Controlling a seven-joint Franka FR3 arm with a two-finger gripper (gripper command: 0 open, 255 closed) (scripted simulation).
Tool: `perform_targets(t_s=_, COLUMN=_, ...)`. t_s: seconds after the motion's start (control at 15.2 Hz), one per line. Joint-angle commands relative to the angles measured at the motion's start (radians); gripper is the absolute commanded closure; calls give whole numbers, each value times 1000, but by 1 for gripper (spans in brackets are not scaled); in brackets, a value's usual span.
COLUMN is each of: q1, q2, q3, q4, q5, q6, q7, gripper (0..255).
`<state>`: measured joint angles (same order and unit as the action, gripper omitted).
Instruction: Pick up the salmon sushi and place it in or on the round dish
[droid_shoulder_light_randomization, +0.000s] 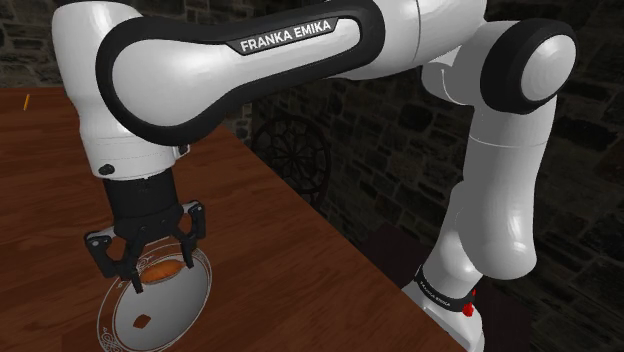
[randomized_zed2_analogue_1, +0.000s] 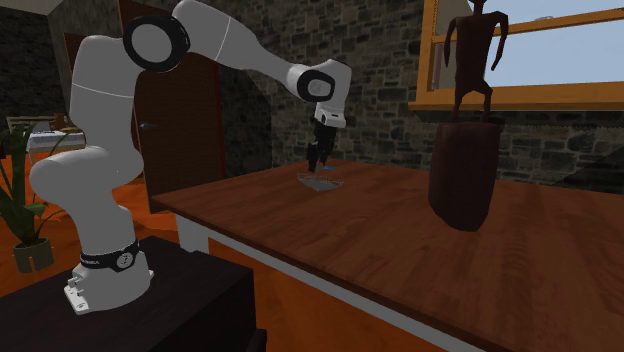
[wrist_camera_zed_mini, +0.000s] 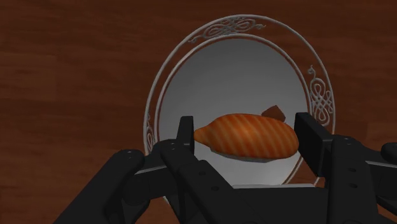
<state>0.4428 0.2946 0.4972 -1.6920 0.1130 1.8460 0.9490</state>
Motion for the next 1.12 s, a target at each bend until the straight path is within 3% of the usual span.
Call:
perform_targets(t_s=0.0, q1=0, q2=6, q3=-2, q4=-23, q5=-2, q6=28, q7=-5, gripper=255)
perform_targets(t_s=0.66, q1=1, q2=18, q3=-4, q4=-49, q5=-6, q6=65, q7=-9, gripper=255)
perform_targets(t_s=0.73, q1=1, q2=18, q3=-4, q4=-49, q5=-6, q6=65, q7=-9, gripper=0)
perform_targets(t_s=1.06, q1=1, q2=18, q3=-4, q4=-49, q5=-6, q6=65, q7=-9, gripper=0)
